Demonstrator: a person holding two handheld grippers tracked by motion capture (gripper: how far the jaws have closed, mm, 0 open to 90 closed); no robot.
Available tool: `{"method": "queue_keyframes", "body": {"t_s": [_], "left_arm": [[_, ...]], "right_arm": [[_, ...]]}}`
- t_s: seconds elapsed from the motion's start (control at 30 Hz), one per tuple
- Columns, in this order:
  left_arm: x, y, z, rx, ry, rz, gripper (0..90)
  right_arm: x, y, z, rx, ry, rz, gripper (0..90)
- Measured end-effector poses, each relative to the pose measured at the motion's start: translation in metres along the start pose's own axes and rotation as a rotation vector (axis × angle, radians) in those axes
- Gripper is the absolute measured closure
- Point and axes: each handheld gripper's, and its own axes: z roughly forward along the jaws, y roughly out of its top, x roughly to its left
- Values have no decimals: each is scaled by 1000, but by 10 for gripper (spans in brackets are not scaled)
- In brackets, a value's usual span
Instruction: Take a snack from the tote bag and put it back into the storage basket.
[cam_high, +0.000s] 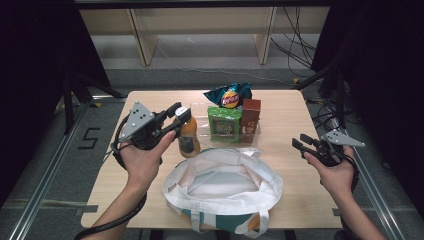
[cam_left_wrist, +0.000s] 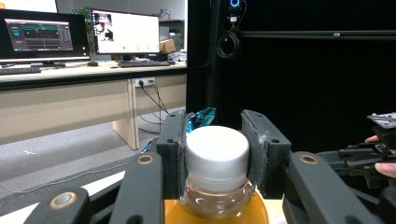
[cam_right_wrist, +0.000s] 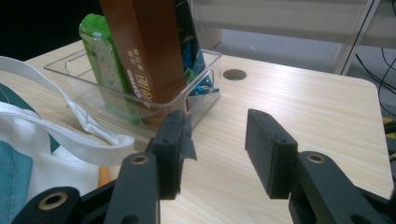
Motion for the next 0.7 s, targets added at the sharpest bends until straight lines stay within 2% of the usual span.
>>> {"method": "queue_keyframes", "body": {"t_s": [0.17,0.27,0.3,0.43,0.67,0.7], "left_arm": [[2,0,3,-3,5,-2,615],[2,1,4,-5,7,-2,615],[2,1,5,-8,10,-4,615],[2,1,7,-11,10,-1,615],[4,1,11,-5,16,5,615],[5,0,12,-3,16,5,615]], "right_arm": [[2,-1,0,2,-2,22,584],[2,-1,1,-9,-6,14,584],[3,0,1,-3,-5,31,584],[1,-1,1,-15,-6,4,584],[1,-1,1,-4,-2,10,584],[2,-1,1,-5,-5,23,584]]}}
